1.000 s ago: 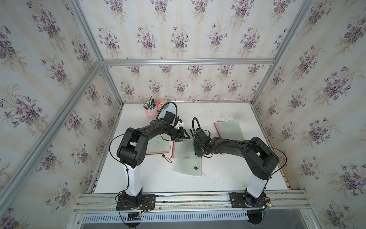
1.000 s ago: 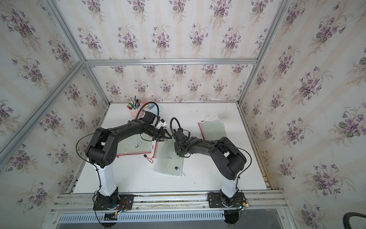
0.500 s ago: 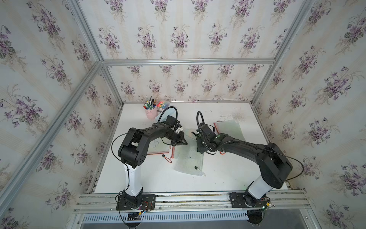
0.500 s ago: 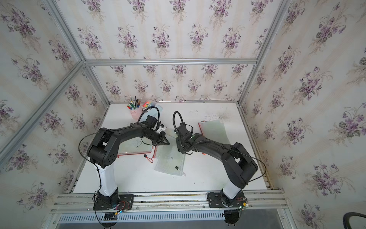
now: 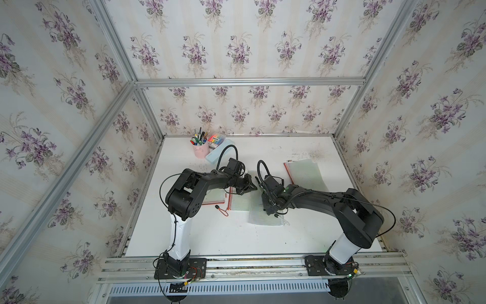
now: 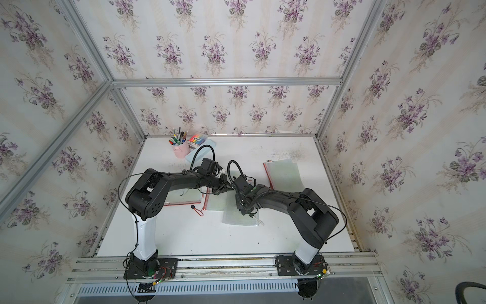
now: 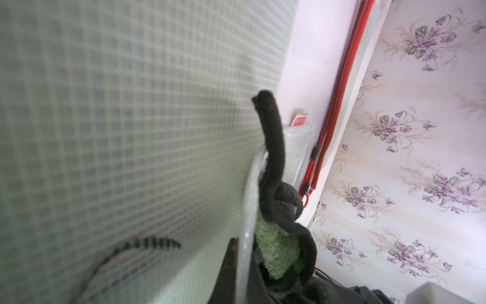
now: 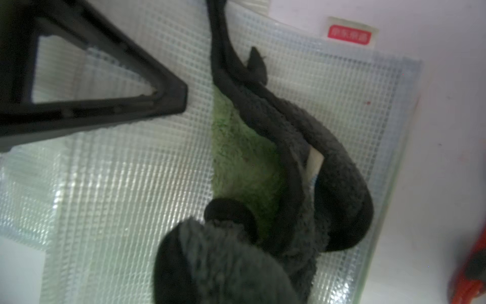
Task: Wipe the document bag
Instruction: Wipe the dirt from the document bag.
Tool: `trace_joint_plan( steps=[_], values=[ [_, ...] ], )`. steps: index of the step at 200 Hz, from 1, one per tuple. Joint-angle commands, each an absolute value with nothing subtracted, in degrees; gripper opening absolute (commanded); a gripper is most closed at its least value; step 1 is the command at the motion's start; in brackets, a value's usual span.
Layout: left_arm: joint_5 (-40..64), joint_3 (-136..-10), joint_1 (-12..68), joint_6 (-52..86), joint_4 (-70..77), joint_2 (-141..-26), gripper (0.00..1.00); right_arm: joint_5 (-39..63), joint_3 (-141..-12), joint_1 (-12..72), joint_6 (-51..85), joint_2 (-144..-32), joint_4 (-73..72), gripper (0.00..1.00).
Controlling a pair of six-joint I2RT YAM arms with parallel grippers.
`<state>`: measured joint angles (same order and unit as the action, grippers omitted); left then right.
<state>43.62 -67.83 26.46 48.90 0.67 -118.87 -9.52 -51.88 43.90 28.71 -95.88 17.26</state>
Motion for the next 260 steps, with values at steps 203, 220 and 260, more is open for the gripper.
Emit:
trace_joint_plan(
  steps=[203,220,260],
  values=[
    [40.2,-69.3,27.4,39.8,-7.4,-119.4,0.0,-16.0,-50.6,50.9,30.3,-100.8,10.4,0.19],
    [39.9,-69.9,27.4,38.5,-8.8,-119.4,0.0,-14.9,-46.6,44.6,33.4,-98.5,10.7,0.19],
    [39.3,-70.6,27.4,36.0,-11.1,-119.7,0.0,-12.1,-49.4,43.9,33.7,-98.1,11.7,0.19]
  ],
)
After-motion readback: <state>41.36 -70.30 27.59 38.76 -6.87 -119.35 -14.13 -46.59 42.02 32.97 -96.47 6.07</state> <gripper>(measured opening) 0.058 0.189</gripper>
